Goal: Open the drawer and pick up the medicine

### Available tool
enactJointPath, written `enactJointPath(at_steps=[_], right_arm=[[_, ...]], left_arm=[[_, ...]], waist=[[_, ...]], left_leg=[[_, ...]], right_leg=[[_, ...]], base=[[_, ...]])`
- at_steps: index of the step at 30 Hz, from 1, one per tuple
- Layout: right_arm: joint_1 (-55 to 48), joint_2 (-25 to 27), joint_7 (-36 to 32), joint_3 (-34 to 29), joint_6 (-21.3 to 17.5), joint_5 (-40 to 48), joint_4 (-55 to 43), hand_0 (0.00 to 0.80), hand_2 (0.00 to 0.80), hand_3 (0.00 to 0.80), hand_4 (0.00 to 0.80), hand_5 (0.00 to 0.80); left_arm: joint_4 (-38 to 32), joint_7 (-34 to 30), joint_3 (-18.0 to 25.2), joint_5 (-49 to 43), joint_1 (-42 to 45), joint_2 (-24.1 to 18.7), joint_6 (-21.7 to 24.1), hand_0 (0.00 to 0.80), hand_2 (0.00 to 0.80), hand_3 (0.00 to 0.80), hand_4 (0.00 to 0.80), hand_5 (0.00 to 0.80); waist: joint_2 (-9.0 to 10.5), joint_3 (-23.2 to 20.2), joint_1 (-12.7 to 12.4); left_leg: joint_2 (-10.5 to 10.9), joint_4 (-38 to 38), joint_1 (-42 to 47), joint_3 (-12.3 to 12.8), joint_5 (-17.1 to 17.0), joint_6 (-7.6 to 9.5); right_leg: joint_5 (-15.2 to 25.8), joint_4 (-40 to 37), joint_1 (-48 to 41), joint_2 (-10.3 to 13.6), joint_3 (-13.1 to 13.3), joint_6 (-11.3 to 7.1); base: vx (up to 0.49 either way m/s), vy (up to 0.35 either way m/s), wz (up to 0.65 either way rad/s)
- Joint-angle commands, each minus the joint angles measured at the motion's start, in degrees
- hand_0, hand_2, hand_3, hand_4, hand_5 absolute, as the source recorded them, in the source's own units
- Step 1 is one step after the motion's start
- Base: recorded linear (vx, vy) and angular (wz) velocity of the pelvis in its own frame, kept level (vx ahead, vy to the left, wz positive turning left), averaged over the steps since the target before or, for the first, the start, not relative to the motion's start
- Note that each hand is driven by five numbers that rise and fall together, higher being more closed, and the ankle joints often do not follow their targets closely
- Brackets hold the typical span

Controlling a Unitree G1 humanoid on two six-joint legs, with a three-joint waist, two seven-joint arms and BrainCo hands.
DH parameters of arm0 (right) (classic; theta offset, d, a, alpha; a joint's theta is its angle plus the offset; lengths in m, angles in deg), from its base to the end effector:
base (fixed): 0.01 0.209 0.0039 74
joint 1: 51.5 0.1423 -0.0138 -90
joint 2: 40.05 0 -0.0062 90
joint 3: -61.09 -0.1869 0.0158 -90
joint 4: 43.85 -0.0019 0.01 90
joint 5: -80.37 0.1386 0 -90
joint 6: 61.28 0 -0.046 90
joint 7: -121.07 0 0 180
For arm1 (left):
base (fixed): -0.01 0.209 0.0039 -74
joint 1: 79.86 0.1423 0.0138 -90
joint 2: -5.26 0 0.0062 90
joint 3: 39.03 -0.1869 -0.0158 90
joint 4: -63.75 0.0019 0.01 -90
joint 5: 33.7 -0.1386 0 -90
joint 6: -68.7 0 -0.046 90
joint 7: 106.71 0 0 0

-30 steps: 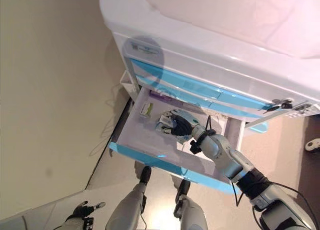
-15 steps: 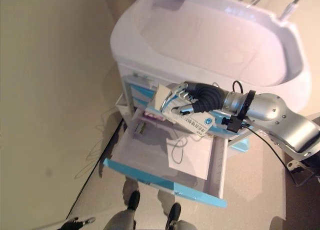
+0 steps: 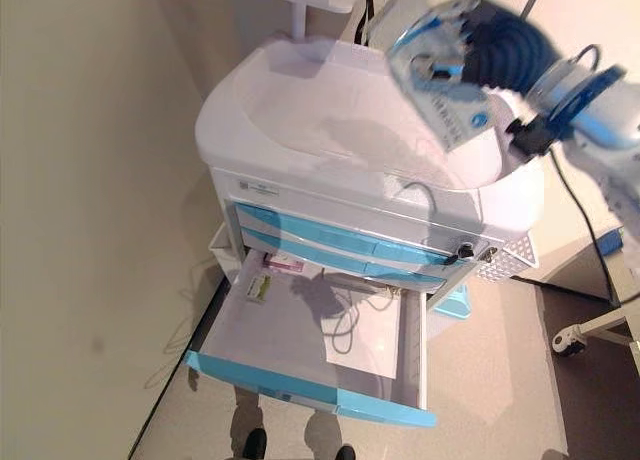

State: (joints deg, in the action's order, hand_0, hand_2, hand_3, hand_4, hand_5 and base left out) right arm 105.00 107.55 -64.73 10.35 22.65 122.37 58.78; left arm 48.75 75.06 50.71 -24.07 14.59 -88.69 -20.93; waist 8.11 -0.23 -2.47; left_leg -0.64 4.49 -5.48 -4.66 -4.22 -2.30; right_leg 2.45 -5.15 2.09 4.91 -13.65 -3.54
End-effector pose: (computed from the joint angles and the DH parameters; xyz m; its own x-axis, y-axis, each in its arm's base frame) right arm 0.2799 -0.2550 0.3317 0.8345 0.3981 0.3809 -0.0306 0.7237 -0.6894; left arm 0.0285 0.2743 -0.1109 0.1847 0.3626 -0.9135 -0.1603 0.9281 0.3360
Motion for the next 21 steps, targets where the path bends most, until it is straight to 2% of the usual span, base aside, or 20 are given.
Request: enactJointPath(at_steps=[1, 2, 3, 4, 6, 7, 8, 9, 13, 17, 21], right_arm=[[10.89, -3.09, 5.79, 5.63, 0.16, -7.52, 9.17, 0.8, 0.8, 0.8, 0.8, 0.8], [12.94, -5.07, 6.51, 6.46, 0.75, -8.16, 13.26, 0.8, 0.8, 0.8, 0.8, 0.8], [17.79, -8.88, 6.89, 9.74, 2.27, -12.56, 21.48, 0.8, 0.8, 0.8, 0.8, 0.8], [18.12, -8.98, 6.87, 10.05, 2.22, -12.53, 21.65, 0.8, 0.8, 0.8, 0.8, 0.8], [22.1, -15.66, 7.99, 11.54, 4.6, -18.65, 32.23, 0.8, 0.8, 0.8, 0.8, 0.8], [22.23, -15.75, 7.98, 11.65, 4.57, -18.65, 32.34, 0.8, 0.8, 0.8, 0.8, 0.8], [23.02, -19.64, 8.54, 11.25, 5.35, -23.23, 37.47, 0.8, 0.8, 0.8, 0.8, 0.8], [23.07, -19.7, 8.53, 11.28, 5.32, -23.24, 37.53, 0.8, 0.8, 0.8, 0.8, 0.8], [24.03, -27.8, 10.07, 11.43, 7.09, -34.2, 47.51, 0.8, 0.8, 0.8, 0.8, 0.8], [23.0, -31.04, 10.25, 11.74, 8.0, -41.03, 52.98, 0.8, 0.8, 0.8, 0.8, 0.8], [21.54, -31.99, 10.35, 10.93, 8.3, -42.92, 55.2, 0.8, 0.8, 0.8, 0.8, 0.8]], left_arm=[[3.31, 1.13, -0.82, 2.1, 1.21, -1.78, -0.28, 0.0, 0.0, 0.0, 0.0, 0.0], [3.42, 1.21, -1.51, 2.39, 1.27, -1.74, -0.35, 0.0, 0.0, 0.0, 0.0, 0.0], [3.78, 1.18, -2.55, 2.68, 1.17, -1.71, -0.51, 0.0, 0.0, 0.0, 0.0, 0.0], [3.79, 1.18, -2.5, 2.68, 1.16, -1.59, -0.51, 0.0, 0.0, 0.0, 0.0, 0.0], [4.04, 1.28, -3.37, 3.9, 0.65, -1.83, -0.61, 0.0, 0.0, 0.0, 0.0, 0.0], [4.05, 1.28, -3.32, 3.9, 0.65, -1.79, -0.6, 0.0, 0.0, 0.0, 0.0, 0.0], [4.24, 1.5, -3.88, 4.15, 0.43, -1.8, -0.71, 0.0, 0.0, 0.0, 0.0, 0.0], [4.24, 1.5, -3.85, 4.15, 0.44, -1.78, -0.71, 0.0, 0.0, 0.0, 0.0, 0.0], [4.03, 2.42, -5.5, 4.08, -1.0, -2.08, -0.69, 0.0, 0.0, 0.0, 0.0, 0.0], [3.62, 2.77, -6.42, 3.93, -1.78, -2.18, -0.66, 0.0, 0.0, 0.0, 0.0, 0.0], [3.3, 3.01, -6.92, 4.0, -2.17, -2.07, -0.45, 0.0, 0.0, 0.0, 0.0, 0.0]], waist=[[1.74, -0.48, -2.12], [1.86, -0.46, -2.29], [1.94, -0.36, -2.53], [1.83, -0.33, -2.47], [1.77, -0.14, -3.15], [1.73, -0.15, -3.07], [1.59, 0.01, -3.44], [1.58, -0.01, -3.37], [1.17, 0.52, -4.23], [0.88, 0.86, -4.89], [0.68, 1.02, -5.34]], left_leg=[[1.67, -0.93, -0.36, 1.11, 2.09, -0.59], [1.66, -0.87, -0.27, 1.0, 2.08, -0.58], [1.7, -0.76, -0.21, 0.85, 2.01, -0.54], [1.7, -0.76, -0.2, 0.85, 2.01, -0.54], [1.84, -0.85, -0.69, 0.28, 1.8, -0.41], [1.84, -0.86, -0.72, 0.25, 1.8, -0.41], [1.87, -0.92, -1.12, -0.19, 1.64, -0.33], [1.88, -0.93, -1.16, -0.23, 1.63, -0.33], [2.28, -0.96, -2.25, -1.96, 1.22, -0.19], [2.69, -1.04, -2.89, -3.39, 1.04, -0.11], [2.97, -1.01, -3.26, -4.08, 0.96, -0.11]], right_leg=[[0.16, 3.93, 1.17, 1.39, -0.39, -4.07], [0.14, 3.93, 1.06, 1.36, -0.4, -4.03], [0.09, 3.93, 0.99, 1.22, -0.43, -3.96], [0.08, 3.93, 0.98, 1.22, -0.44, -3.96], [0.01, 4.07, 1.31, 1.09, -0.71, -3.85], [-0.01, 4.08, 1.32, 1.09, -0.74, -3.85], [-0.11, 4.24, 1.54, 1.08, -0.96, -3.75], [-0.12, 4.25, 1.57, 1.08, -0.99, -3.75], [-0.4, 4.61, 2.03, 0.99, -2.05, -3.59], [-0.63, 4.67, 2.03, 1.11, -3.12, -3.48], [-0.77, 4.5, 1.94, 1.08, -3.56, -3.42]], base=[[0.029, -0.008, 0.03], [0.036, -0.014, 0.05], [0.0, 0.0, 0.0], [0.0, 0.0, 0.0], [0.009, -0.013, 0.05], [0.009, -0.014, 0.09], [0.003, -0.01, 0.04], [0.005, -0.015, 0.15], [-0.003, -0.013, 0.16], [0.017, -0.011, 0.26], [0.017, -0.005, 0.18]])
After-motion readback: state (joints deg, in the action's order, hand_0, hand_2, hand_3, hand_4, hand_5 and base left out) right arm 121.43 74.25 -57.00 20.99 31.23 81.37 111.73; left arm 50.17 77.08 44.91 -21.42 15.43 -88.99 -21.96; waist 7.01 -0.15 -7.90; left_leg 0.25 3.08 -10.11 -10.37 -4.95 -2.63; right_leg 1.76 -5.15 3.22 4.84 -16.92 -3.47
